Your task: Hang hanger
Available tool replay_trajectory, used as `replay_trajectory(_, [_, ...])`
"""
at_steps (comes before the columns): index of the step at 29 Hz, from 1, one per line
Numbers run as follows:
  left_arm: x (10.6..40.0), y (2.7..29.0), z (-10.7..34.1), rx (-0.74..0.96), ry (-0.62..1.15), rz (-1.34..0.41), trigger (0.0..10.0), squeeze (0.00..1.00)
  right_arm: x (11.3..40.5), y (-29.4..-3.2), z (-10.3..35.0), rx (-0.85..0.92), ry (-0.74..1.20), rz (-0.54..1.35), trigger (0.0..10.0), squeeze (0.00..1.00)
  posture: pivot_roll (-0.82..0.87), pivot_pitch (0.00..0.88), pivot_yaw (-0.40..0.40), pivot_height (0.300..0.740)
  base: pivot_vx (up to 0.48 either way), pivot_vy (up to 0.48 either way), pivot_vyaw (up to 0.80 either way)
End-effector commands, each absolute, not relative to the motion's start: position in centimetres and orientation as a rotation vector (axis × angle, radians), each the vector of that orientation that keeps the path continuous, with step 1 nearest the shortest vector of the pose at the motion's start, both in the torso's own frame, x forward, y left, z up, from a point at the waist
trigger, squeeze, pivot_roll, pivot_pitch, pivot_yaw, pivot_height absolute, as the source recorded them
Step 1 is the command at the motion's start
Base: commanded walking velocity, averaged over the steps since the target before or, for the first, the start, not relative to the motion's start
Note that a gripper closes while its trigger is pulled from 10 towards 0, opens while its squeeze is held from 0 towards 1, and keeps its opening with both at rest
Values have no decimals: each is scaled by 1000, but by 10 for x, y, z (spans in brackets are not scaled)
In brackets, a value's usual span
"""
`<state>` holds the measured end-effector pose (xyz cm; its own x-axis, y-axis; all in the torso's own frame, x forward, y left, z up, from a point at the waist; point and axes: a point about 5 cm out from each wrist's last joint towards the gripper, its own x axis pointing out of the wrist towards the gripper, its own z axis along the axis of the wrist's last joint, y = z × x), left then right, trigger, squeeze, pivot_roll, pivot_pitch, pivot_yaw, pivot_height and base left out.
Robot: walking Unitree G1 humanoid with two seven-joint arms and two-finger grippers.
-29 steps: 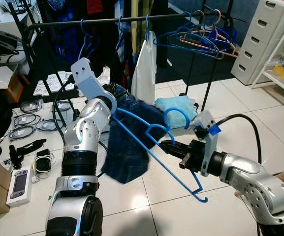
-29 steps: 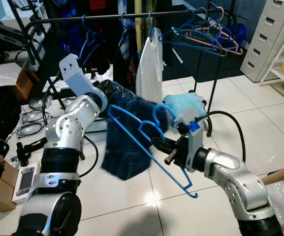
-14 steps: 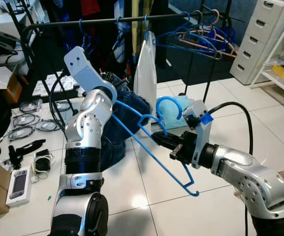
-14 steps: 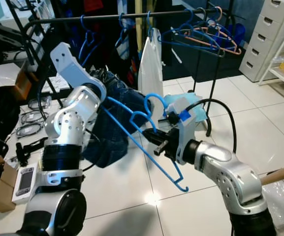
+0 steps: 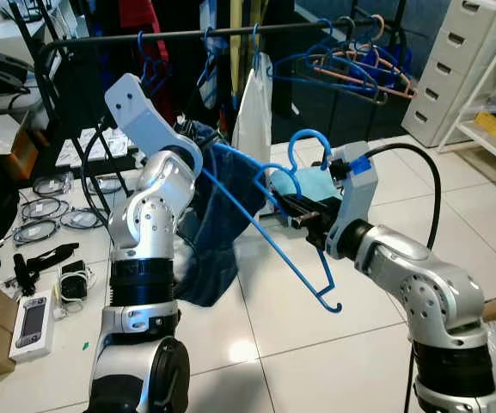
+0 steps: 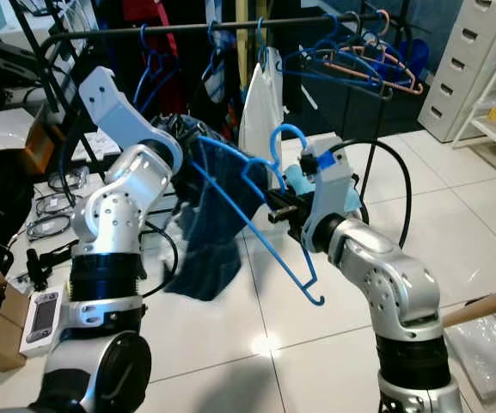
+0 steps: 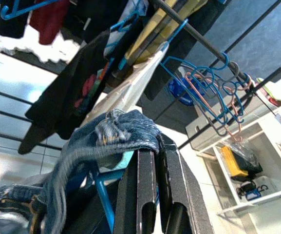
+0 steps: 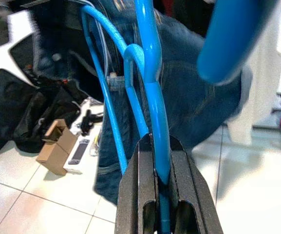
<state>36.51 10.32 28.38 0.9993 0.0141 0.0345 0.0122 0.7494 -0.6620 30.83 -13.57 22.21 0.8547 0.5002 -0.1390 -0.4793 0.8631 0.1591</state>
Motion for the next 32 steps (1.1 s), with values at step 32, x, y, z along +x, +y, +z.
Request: replay_trajectory(32, [315,4,313,-1091,69,-669,10000,0,328,-138,222,-74,115,396,10000,0,-78,94,38,740,0,0,0])
